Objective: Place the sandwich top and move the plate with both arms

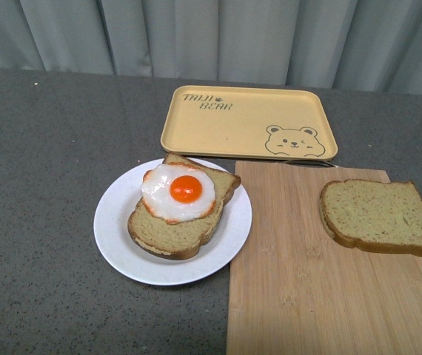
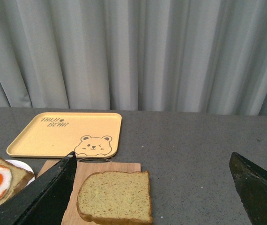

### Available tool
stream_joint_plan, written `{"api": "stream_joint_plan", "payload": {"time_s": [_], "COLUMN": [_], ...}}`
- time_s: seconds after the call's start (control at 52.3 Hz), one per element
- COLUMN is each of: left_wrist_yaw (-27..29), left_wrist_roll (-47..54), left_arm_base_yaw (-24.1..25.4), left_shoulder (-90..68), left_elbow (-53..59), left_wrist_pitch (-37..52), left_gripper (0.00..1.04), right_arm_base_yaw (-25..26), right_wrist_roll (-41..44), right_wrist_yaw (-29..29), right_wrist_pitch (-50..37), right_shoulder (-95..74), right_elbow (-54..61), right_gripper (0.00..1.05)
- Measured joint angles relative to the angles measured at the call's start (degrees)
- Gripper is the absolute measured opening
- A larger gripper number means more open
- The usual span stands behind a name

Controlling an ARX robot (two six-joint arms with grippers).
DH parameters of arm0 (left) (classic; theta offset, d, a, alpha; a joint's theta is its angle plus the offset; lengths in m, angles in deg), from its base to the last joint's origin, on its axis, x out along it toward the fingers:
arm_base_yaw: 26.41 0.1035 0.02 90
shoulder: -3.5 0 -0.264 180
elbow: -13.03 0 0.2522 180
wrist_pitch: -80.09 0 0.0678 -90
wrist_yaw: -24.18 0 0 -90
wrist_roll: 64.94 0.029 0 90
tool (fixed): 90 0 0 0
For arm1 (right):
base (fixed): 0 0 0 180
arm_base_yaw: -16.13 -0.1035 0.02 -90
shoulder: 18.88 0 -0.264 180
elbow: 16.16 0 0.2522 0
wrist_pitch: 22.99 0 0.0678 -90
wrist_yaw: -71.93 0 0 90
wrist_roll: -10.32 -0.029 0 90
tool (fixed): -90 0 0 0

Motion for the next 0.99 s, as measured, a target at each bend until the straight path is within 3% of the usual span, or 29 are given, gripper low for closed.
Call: {"api": "stream_joint_plan", "payload": {"time_s": [0.994], "left_wrist_yaw": [0.0], "left_wrist_roll": [0.0], "left_arm_base_yaw": [0.0], "left_shoulder": [0.0], "left_elbow": [0.0], "left_wrist_pitch": [0.0], "left_gripper": [0.98], "right_arm_base_yaw": [0.0], "right_wrist_roll": [0.0], "right_wrist_yaw": [0.0], "right_wrist_pitch": [0.0], "right_shoulder": [0.0], "right_elbow": [0.0], "right_gripper": [0.95]}}
